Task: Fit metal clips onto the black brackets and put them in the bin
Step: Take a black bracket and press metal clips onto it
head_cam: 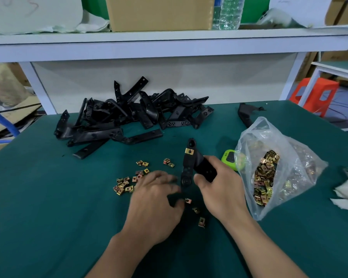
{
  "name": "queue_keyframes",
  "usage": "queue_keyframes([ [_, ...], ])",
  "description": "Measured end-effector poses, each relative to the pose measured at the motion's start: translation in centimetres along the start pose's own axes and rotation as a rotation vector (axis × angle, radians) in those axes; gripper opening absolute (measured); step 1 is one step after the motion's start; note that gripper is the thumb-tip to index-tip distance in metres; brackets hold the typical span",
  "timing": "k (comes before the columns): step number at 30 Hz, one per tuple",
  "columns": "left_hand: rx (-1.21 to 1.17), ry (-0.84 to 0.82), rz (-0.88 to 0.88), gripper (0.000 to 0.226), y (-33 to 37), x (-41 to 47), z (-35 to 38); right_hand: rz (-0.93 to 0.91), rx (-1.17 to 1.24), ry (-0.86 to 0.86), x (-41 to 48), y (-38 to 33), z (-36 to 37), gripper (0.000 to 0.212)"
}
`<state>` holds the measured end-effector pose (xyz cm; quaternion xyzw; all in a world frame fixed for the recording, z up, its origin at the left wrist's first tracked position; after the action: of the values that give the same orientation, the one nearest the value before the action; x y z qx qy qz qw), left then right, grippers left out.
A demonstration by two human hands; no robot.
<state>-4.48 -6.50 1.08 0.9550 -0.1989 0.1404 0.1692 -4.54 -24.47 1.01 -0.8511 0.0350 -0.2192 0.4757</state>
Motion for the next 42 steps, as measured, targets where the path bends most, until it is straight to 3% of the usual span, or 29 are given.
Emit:
queue_keyframes([
  [3,-0.155,-0.169,0.066,0.024,0.8,0.4,0.7,0.0,0.023,-0.005,0.0,0.2,0.0,0.026],
  [7,-0.086,-0.133,0.044,0.011,1.1,0.4,0.5,-0.023,0.031,-0.017,-0.1,0.1,0.1,0.03],
  [10,0.001,-0.012,-0.107,0.019,1.6,-0.2,0.2,-0.026,0.046,-0.019,-0.2,0.2,0.1,0.03],
  [12,-0.163,0.064,-0.205,0.012,1.3,-0.3,0.1,-0.023,0.053,-0.021,-0.1,0.3,0.0,0.029],
  [16,-0.544,-0.027,-0.406,0.015,0.1,0.0,-0.1,-0.021,0.043,-0.022,0.0,0.2,0.0,0.031],
  [23,-0.612,0.002,-0.517,0.027,-1.2,0.3,-0.4,0.011,-0.008,-0.03,-0.1,0.2,0.3,0.032],
  [27,-0.695,-0.029,-0.509,0.021,-1.1,0.3,-0.7,0.014,-0.032,-0.045,-0.3,0.0,0.4,0.034],
  [33,-0.709,0.096,-0.506,0.013,-1.6,0.5,-0.8,0.02,-0.044,-0.051,-0.2,-0.1,0.5,0.033],
  [42,-0.924,0.03,-0.491,0.023,-1.8,0.7,0.0,0.047,-0.055,-0.065,-0.1,-0.1,0.6,0.032],
])
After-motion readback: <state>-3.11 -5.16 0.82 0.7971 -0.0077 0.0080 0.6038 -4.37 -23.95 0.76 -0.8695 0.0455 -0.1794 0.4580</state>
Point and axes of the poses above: each hand's wrist, its own x-axis towards the middle knuckle, its own z-axis out of the palm, y = z × x, the point moved 2 cm from there along x, towards the middle knuckle, and after that the axes turned 10 degrees about x, right-handed, at the moved point
